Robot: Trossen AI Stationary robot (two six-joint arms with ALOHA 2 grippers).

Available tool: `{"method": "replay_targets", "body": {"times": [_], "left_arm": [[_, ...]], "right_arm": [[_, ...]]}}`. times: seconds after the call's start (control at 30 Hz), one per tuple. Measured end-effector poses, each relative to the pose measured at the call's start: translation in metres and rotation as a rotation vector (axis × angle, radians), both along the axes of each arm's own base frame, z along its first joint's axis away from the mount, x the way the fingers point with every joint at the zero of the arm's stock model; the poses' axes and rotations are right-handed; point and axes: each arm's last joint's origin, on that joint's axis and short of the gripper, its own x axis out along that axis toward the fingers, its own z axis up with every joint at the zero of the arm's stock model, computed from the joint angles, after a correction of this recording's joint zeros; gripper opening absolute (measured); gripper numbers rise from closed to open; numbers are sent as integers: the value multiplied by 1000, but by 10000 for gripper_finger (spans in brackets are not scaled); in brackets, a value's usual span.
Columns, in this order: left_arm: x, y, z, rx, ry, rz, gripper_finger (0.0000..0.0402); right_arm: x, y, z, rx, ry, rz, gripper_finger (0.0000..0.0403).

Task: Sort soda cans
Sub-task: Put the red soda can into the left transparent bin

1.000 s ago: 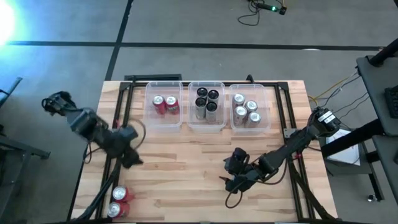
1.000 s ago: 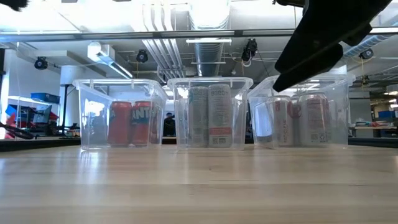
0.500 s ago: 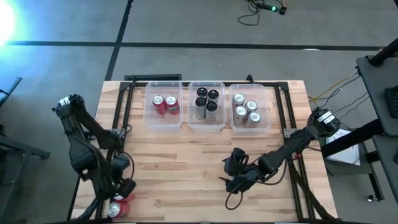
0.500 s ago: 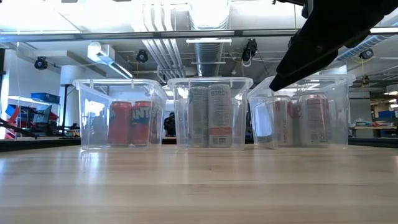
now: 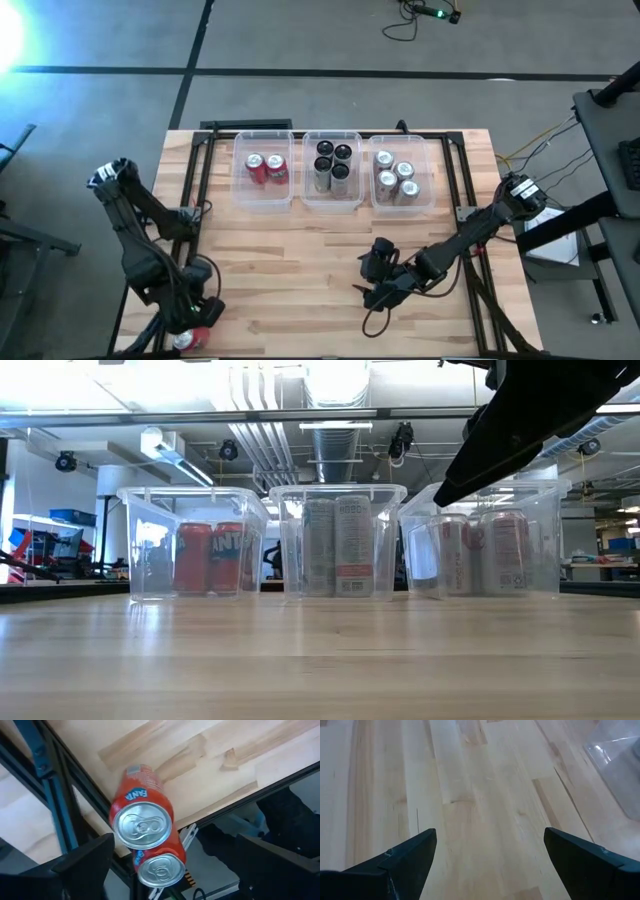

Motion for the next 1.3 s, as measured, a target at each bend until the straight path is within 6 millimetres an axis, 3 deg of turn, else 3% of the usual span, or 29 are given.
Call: {"method": "replay_targets", "body": {"times": [0.17,0.37,0.9,1.3], "left_arm": [[5,-8,-8,2,22,8,400],[1,-13,-25,74,226,-63,400],[8,-22,-42,66,183,-83,400],[6,-20,-70,52,229,-87,400]], "right_arm": [[0,0,0,0,2,0,364],[-2,2,-1,2,4,6,364],[-8,12,-2,27,1,16,364],[-11,15,-2,31,5,28,364]]}}
